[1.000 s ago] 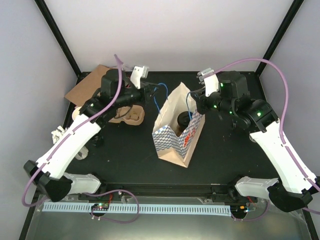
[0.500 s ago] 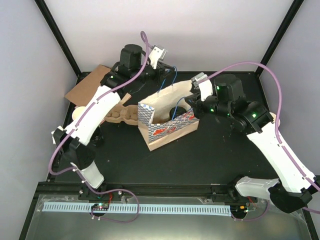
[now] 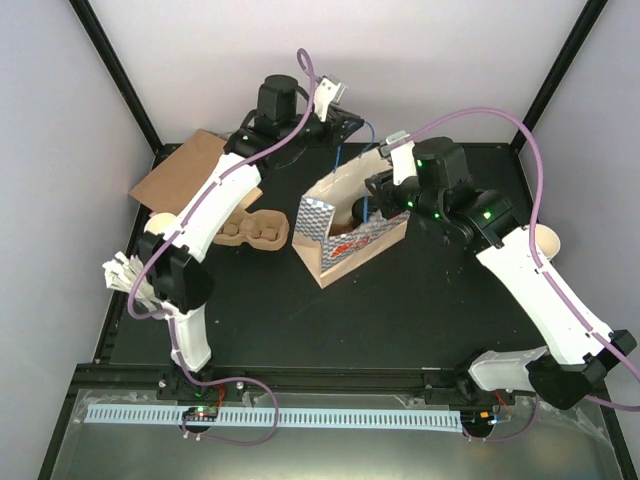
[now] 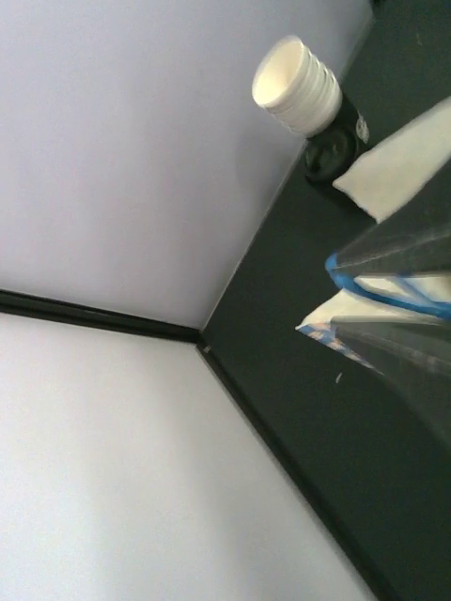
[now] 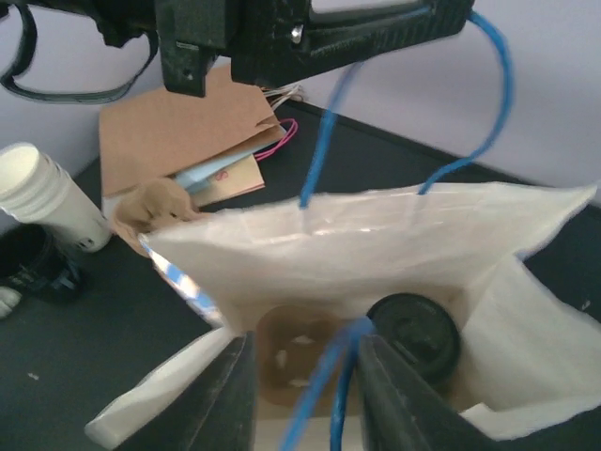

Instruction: Pack the takeout coffee

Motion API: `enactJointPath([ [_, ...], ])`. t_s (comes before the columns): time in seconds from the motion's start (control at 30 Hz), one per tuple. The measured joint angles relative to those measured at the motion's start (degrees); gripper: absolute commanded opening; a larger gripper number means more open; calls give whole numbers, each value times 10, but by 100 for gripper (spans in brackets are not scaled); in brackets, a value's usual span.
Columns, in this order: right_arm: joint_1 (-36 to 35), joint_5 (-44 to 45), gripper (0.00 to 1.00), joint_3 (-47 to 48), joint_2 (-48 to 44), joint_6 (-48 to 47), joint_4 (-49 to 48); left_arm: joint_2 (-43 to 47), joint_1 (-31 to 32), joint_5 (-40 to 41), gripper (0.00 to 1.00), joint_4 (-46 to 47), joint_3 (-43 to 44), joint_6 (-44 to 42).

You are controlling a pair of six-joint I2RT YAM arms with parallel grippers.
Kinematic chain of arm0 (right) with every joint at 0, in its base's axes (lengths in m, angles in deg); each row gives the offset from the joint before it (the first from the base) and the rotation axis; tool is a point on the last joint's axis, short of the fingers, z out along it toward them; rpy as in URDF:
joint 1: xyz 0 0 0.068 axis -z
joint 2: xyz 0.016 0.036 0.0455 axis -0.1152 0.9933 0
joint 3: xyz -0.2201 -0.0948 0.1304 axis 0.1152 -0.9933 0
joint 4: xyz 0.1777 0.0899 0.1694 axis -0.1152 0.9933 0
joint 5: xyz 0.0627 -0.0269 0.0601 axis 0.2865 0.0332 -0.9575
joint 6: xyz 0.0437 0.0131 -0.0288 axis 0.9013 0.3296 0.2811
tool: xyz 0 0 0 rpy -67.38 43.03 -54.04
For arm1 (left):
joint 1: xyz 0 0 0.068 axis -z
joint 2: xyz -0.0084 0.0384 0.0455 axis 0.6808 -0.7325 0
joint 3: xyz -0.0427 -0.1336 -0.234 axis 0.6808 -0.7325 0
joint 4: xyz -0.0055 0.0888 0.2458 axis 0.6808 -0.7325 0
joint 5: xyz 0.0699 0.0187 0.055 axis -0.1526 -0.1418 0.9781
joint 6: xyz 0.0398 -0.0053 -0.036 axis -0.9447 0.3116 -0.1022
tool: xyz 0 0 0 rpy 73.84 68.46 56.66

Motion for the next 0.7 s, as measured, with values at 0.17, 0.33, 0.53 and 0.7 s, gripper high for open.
enactJointPath([
  [0.17, 0, 0, 66, 0, 0, -1, -1, -28, 0, -4, 77, 0, 40, 2],
  [0.33, 0, 12, 97, 0, -6, -2, 9, -4, 0, 7, 99, -31, 40, 3],
  [0.53, 0, 40, 100, -3, -62, 3, 27, 140, 0, 97, 99, -118, -19, -4],
  [0.7, 0, 61, 100, -32, -129, 55, 32, 311, -4, 209, 99, -196, -122, 16],
])
